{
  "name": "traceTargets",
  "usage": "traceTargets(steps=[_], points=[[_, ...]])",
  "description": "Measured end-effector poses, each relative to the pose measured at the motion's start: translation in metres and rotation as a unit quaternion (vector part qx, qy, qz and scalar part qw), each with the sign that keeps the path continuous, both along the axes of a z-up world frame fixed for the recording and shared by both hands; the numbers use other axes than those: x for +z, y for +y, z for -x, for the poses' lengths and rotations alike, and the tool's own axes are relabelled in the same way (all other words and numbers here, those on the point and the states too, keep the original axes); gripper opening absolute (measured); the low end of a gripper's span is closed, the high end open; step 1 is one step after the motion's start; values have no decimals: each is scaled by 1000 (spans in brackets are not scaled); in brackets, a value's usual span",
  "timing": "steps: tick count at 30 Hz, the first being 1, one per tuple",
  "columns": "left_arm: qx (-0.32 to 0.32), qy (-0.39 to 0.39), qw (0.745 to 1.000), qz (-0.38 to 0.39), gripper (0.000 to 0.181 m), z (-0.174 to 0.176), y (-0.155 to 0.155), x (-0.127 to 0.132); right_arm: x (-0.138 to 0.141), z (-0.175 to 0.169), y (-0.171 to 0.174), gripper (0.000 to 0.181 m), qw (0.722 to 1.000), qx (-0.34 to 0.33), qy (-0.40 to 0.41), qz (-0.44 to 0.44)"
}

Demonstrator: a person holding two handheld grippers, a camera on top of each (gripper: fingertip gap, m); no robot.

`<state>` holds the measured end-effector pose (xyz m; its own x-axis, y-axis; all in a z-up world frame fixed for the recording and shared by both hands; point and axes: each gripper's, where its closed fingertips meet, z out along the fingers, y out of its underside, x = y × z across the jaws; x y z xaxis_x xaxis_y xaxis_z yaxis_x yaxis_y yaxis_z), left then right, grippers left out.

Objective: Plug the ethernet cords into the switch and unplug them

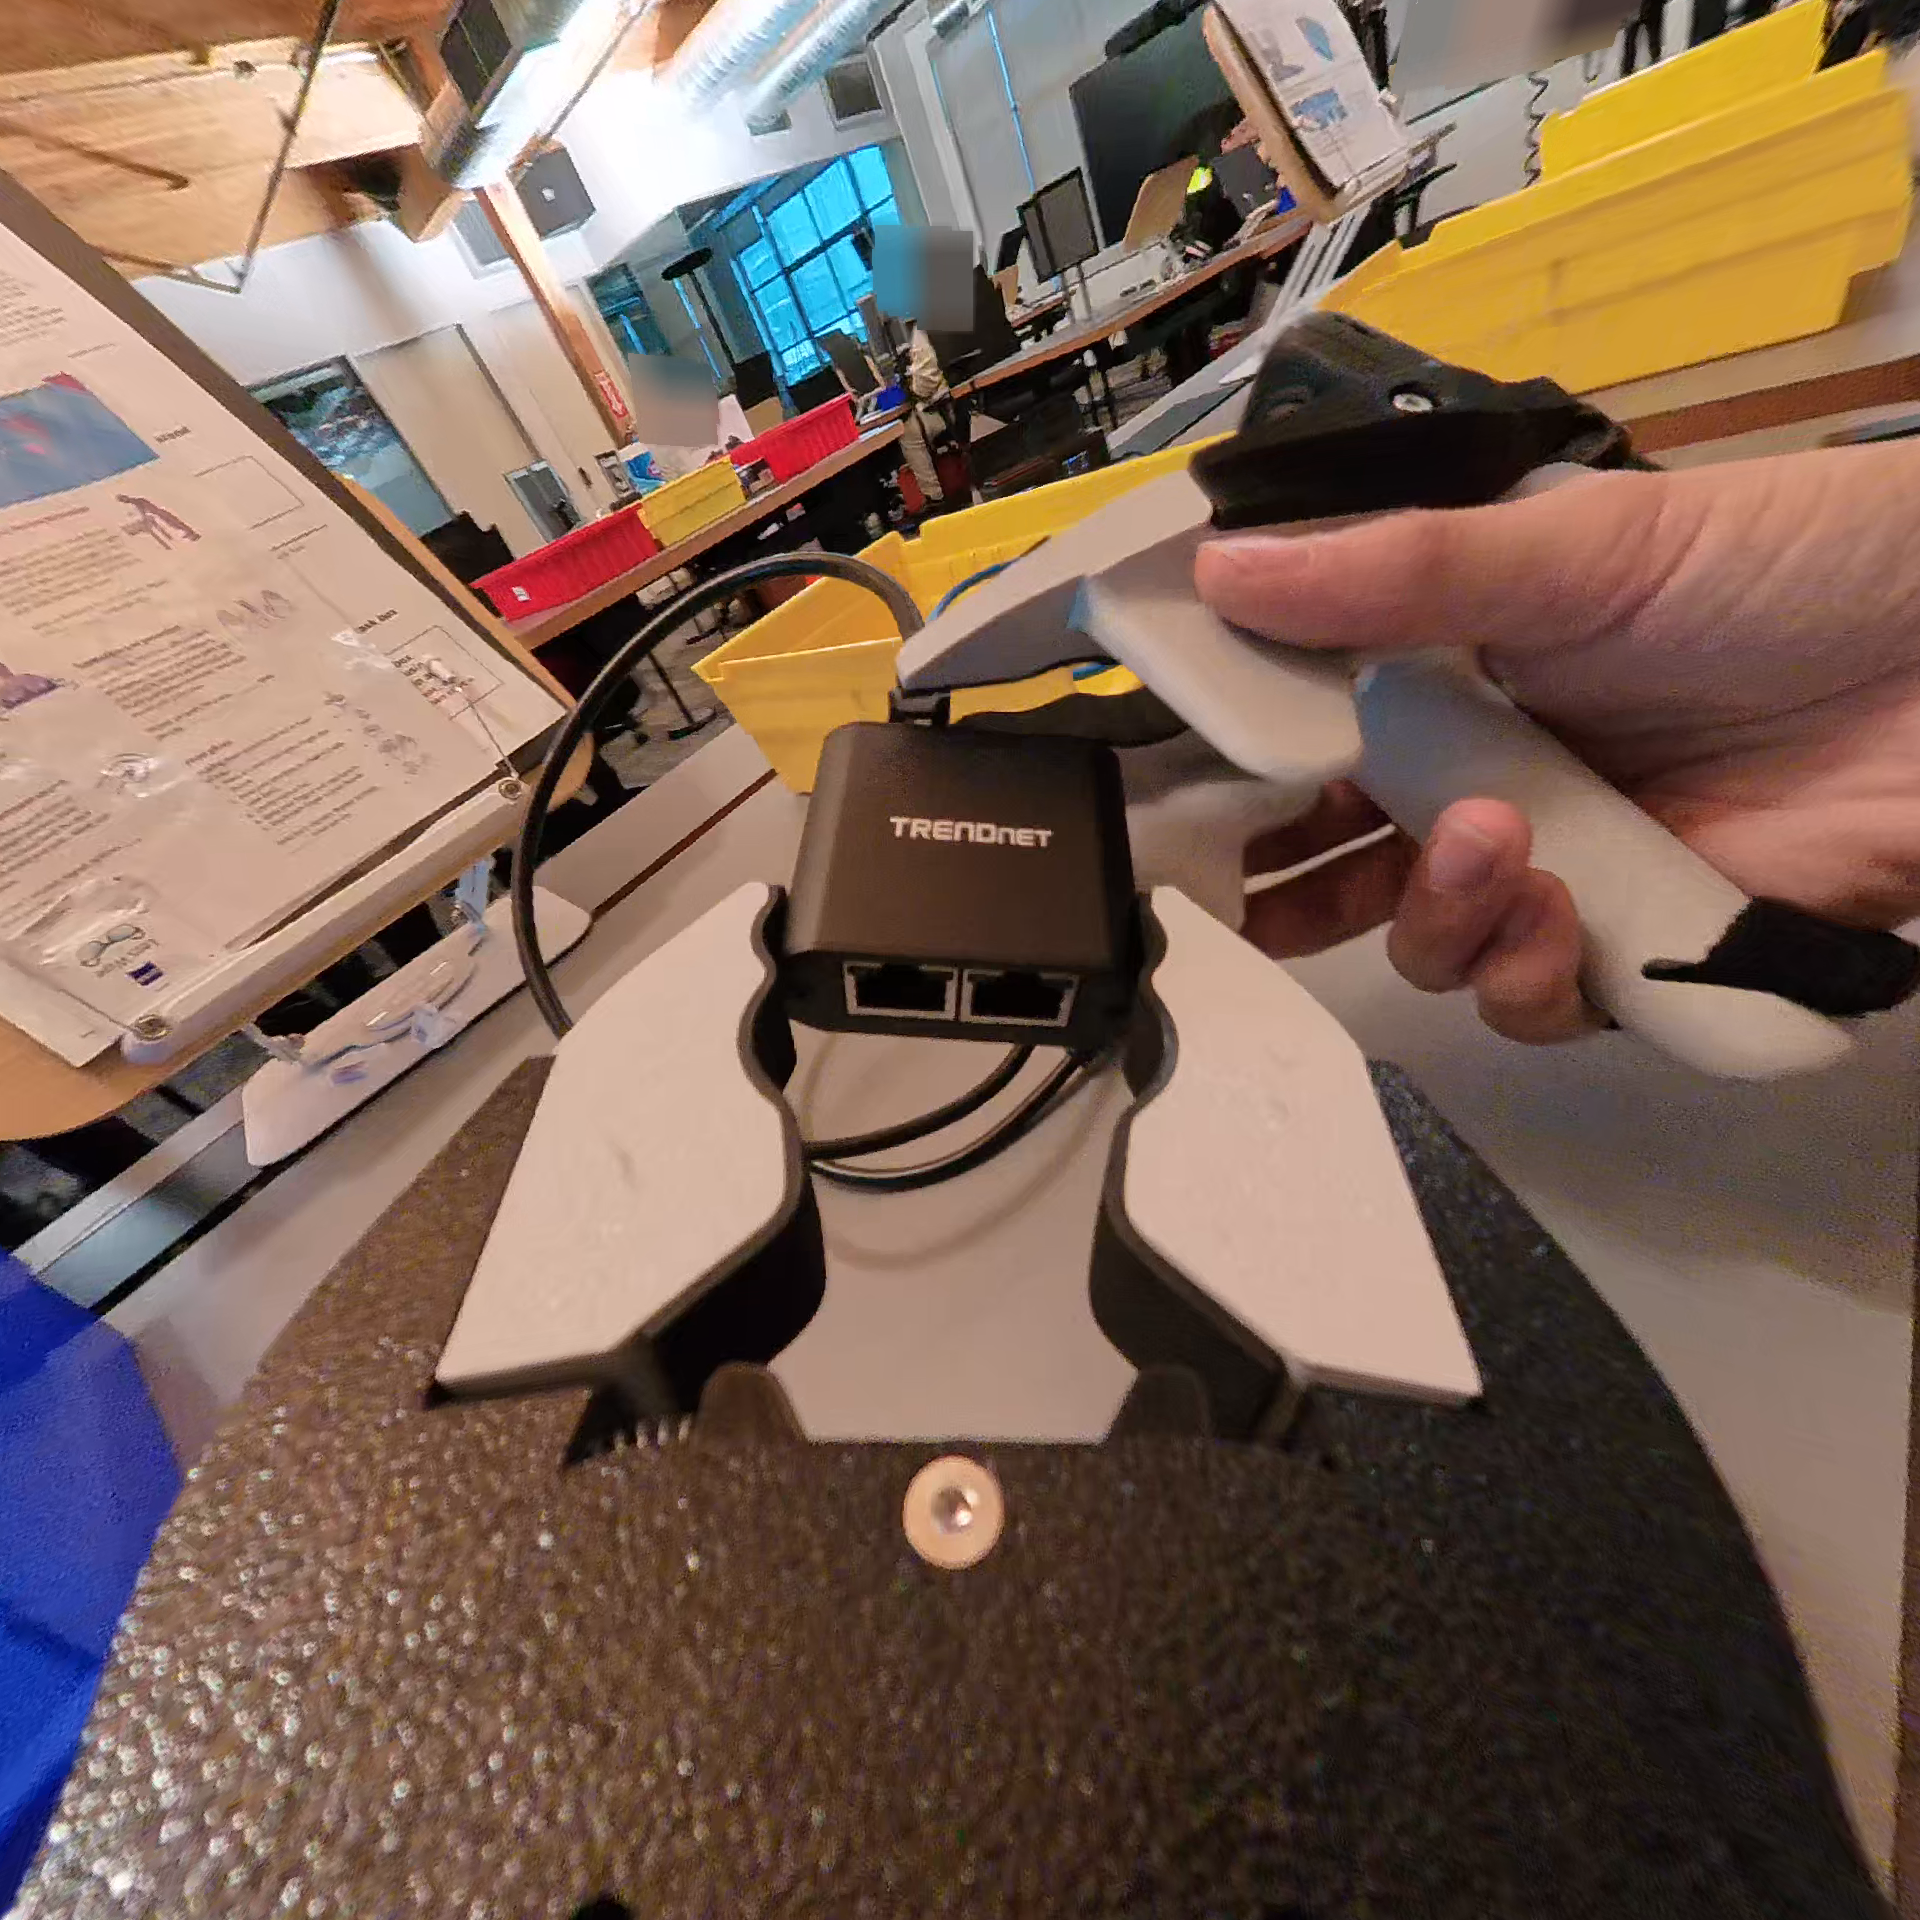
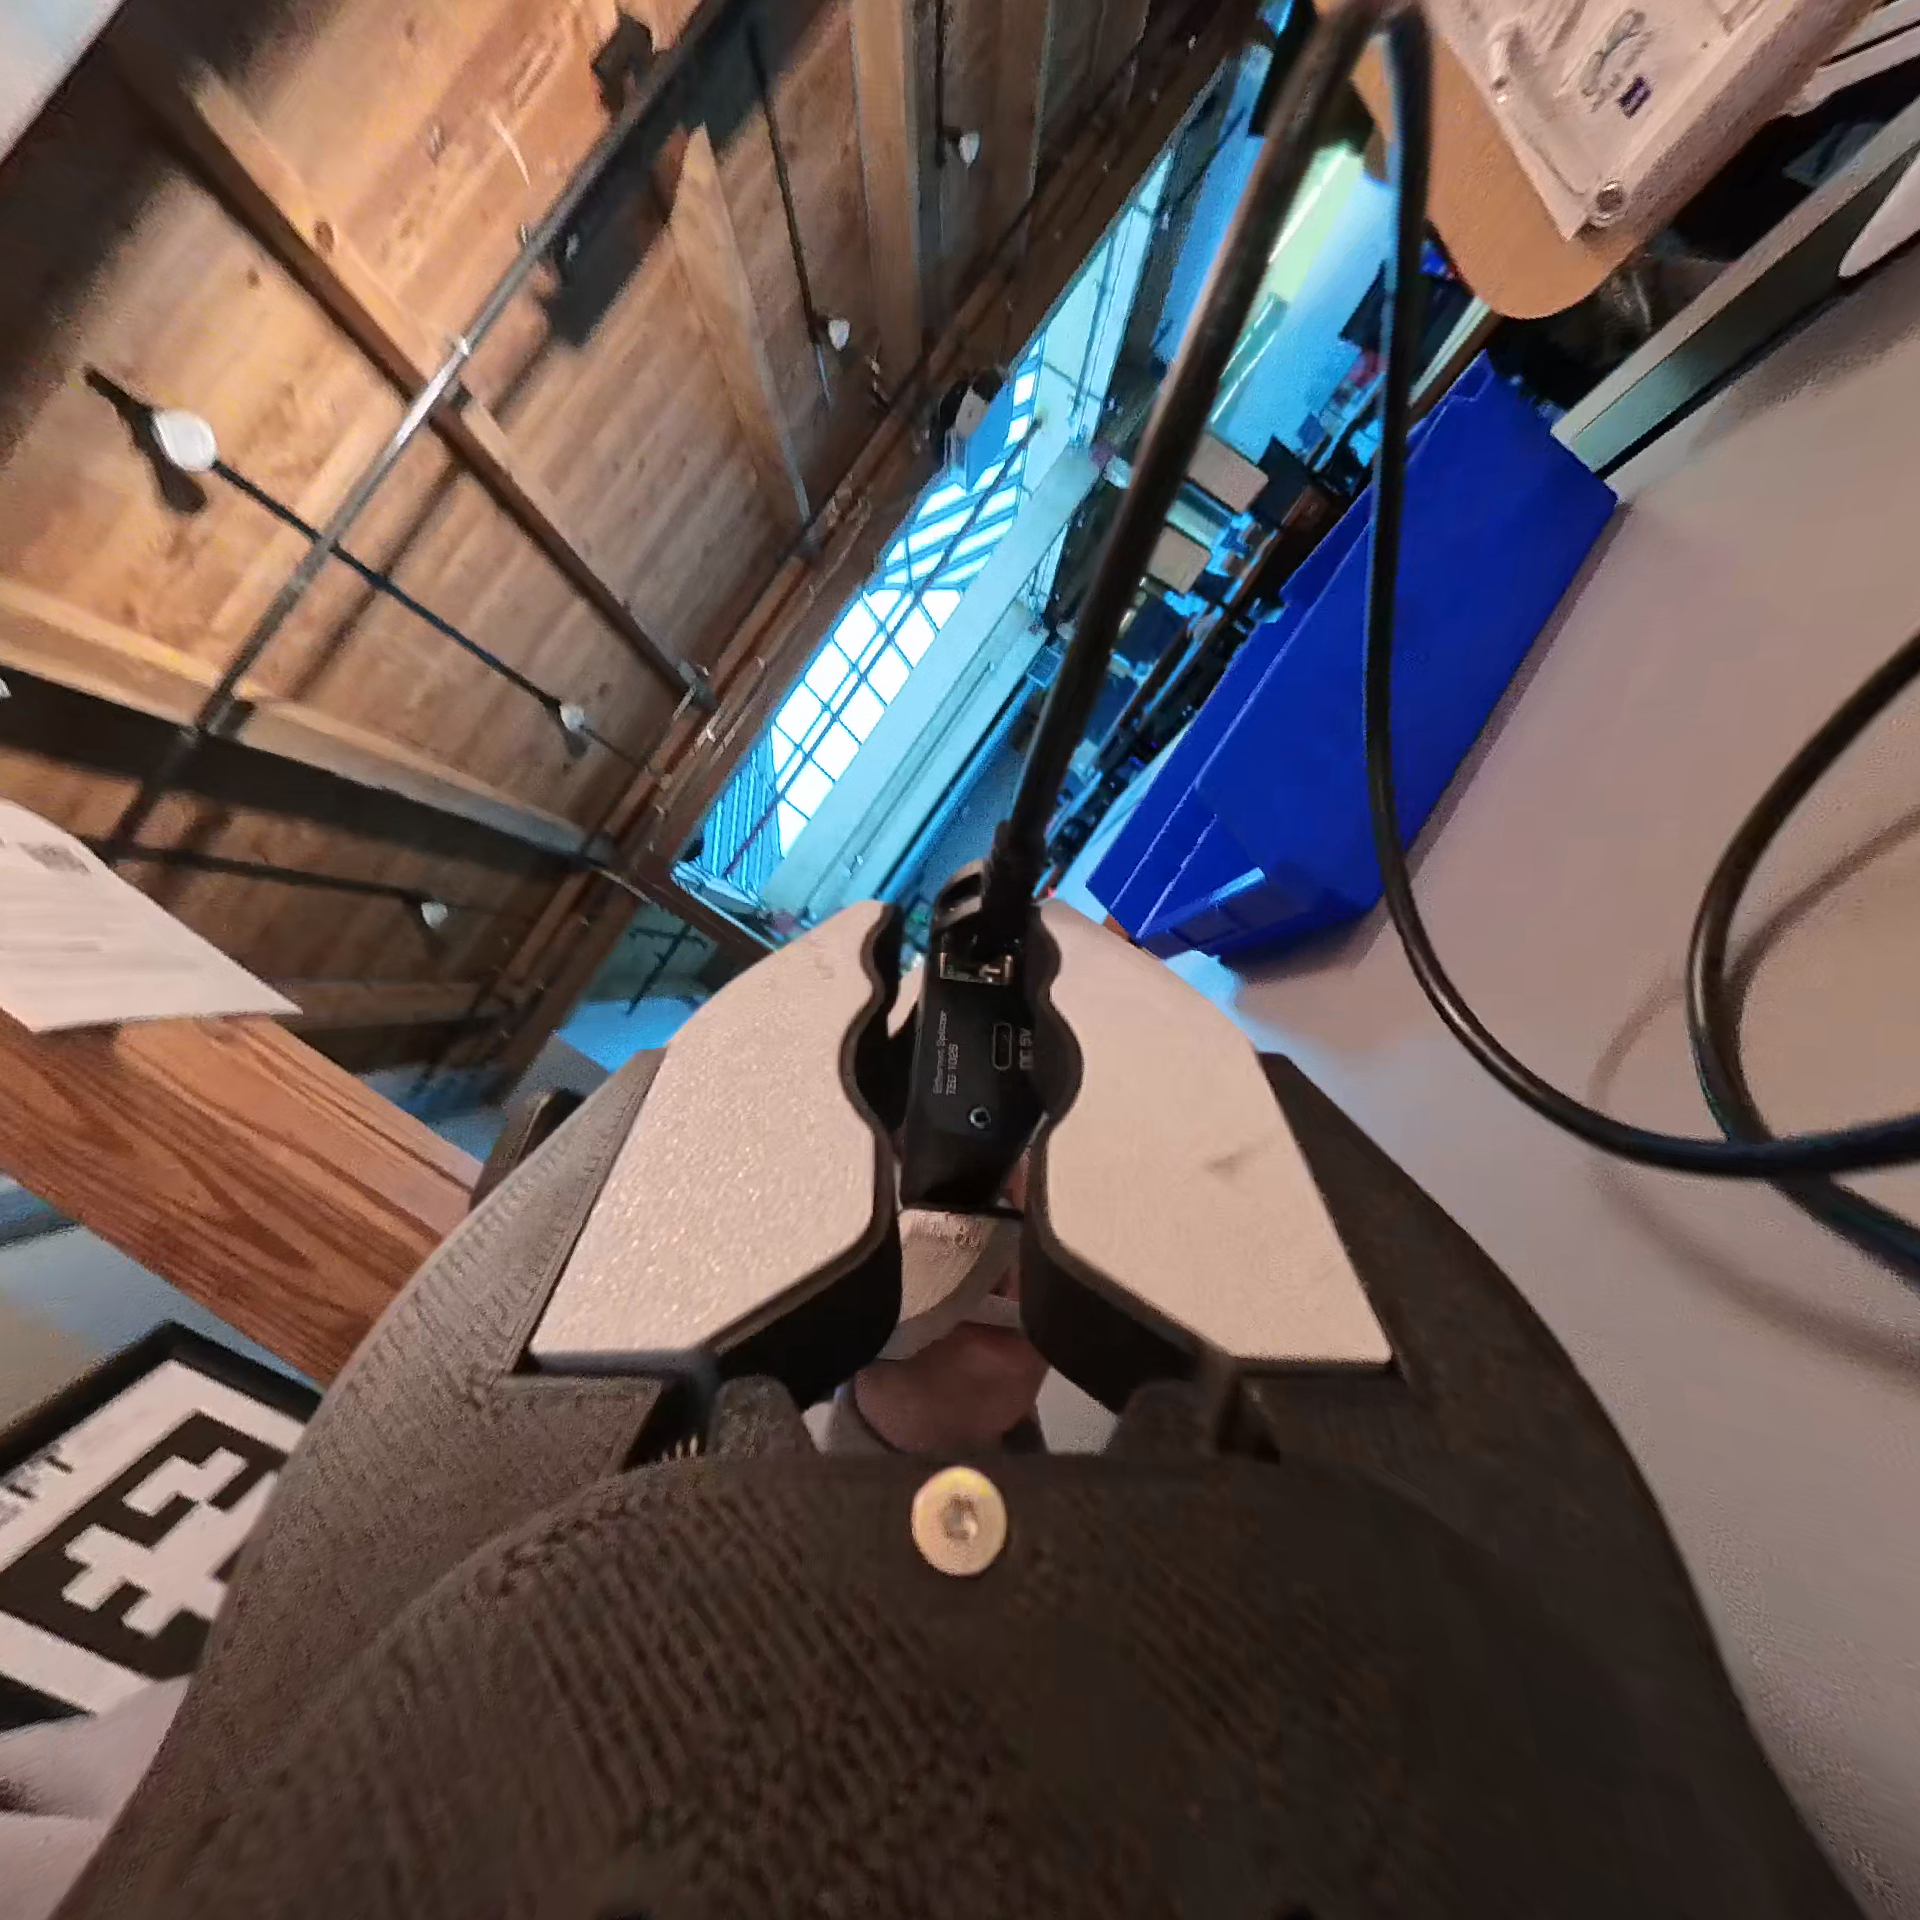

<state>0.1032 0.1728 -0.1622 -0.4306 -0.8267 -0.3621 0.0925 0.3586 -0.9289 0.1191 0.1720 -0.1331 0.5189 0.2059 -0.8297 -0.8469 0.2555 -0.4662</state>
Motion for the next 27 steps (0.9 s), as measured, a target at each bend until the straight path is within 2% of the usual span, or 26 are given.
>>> traceTargets(steps=[2, 11, 21, 27], points=[[9, 0, 1000, -3, 61, -1, 0, 0, -3, -1, 0, 15, 1000, -3, 19, -6], [27, -7, 1000, -6, 61, -4, -3, -2, -6, -5, -3, 14, 997, -23, 67, -40], [39, -8, 999, -5, 61, -8, -6, -14, -18, -8, -5, 13, 999, -29, 30, -25], [58, -36, 998, -6, 61, -8, -8, -8, -12, -8, -6, 13, 998, -28, 25, -51]])
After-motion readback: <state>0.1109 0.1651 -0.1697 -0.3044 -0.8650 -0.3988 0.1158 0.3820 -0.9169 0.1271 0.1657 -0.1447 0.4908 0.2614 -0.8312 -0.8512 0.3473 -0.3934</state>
